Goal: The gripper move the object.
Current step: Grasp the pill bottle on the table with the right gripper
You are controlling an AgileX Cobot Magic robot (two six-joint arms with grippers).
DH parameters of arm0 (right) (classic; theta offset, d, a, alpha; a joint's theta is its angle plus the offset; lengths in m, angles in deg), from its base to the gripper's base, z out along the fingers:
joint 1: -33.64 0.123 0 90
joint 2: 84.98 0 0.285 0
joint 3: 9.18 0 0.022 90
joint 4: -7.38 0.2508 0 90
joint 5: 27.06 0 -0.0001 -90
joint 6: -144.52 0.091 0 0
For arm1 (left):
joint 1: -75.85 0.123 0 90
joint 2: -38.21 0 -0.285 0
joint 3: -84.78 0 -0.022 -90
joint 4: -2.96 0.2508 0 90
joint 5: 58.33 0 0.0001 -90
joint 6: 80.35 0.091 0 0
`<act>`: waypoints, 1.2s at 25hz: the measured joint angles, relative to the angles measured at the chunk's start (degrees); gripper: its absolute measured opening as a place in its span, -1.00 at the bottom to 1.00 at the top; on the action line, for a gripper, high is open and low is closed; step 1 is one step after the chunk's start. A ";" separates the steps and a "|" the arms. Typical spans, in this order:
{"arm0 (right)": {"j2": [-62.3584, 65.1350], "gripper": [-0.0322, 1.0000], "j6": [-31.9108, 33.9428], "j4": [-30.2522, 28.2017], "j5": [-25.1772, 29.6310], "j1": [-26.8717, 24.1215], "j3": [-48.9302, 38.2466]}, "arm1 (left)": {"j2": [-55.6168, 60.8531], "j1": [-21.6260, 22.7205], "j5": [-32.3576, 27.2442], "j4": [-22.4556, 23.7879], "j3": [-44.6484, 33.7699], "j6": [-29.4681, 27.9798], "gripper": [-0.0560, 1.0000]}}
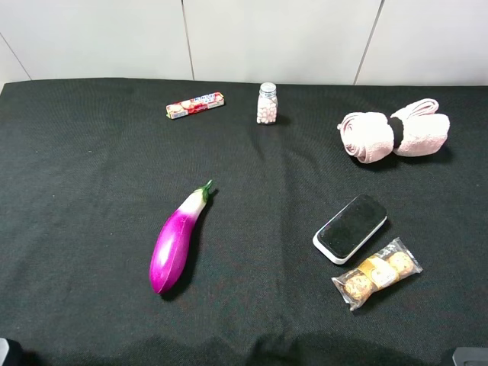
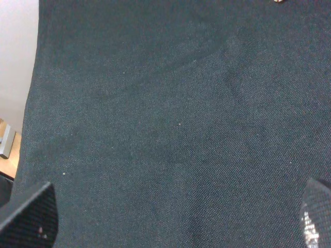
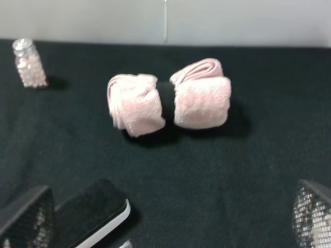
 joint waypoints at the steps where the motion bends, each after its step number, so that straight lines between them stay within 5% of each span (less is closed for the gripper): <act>1: -1.72 0.41 0.00 0.52 0.00 0.00 0.31 | 0.00 0.00 0.00 0.00 0.00 0.00 0.98; 30: -43.59 0.41 -12.02 5.09 -0.11 0.00 19.79 | 0.00 0.00 0.05 0.00 0.00 0.00 0.98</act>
